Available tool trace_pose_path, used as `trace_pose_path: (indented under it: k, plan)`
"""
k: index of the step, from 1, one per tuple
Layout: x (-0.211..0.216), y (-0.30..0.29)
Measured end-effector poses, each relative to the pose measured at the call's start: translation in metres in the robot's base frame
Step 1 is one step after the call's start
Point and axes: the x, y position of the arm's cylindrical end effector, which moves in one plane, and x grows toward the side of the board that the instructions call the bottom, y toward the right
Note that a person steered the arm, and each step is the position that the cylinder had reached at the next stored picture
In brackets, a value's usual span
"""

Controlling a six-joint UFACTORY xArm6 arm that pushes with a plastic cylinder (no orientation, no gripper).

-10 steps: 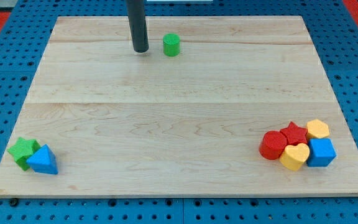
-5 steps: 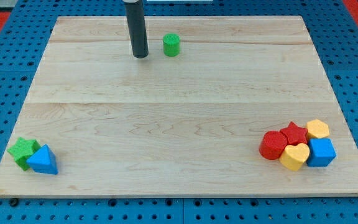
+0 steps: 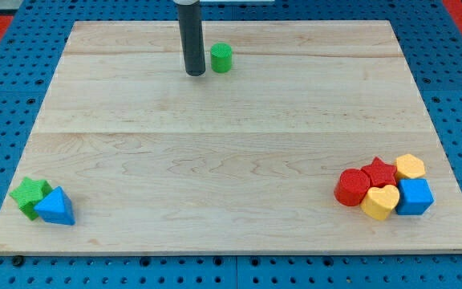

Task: Push the green circle to the top of the red star

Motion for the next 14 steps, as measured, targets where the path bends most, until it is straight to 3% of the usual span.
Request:
trace_pose_path:
  k: [2, 5, 6, 7, 10, 12, 14]
  plan:
    - [-0.035, -0.049]
    - [-0.059, -0.068]
    - [-0.079, -0.055]
    - [-0.070, -0.022]
    - [-0.013, 0.033]
    - [0.023, 0.113]
    - [-0.009, 0.105]
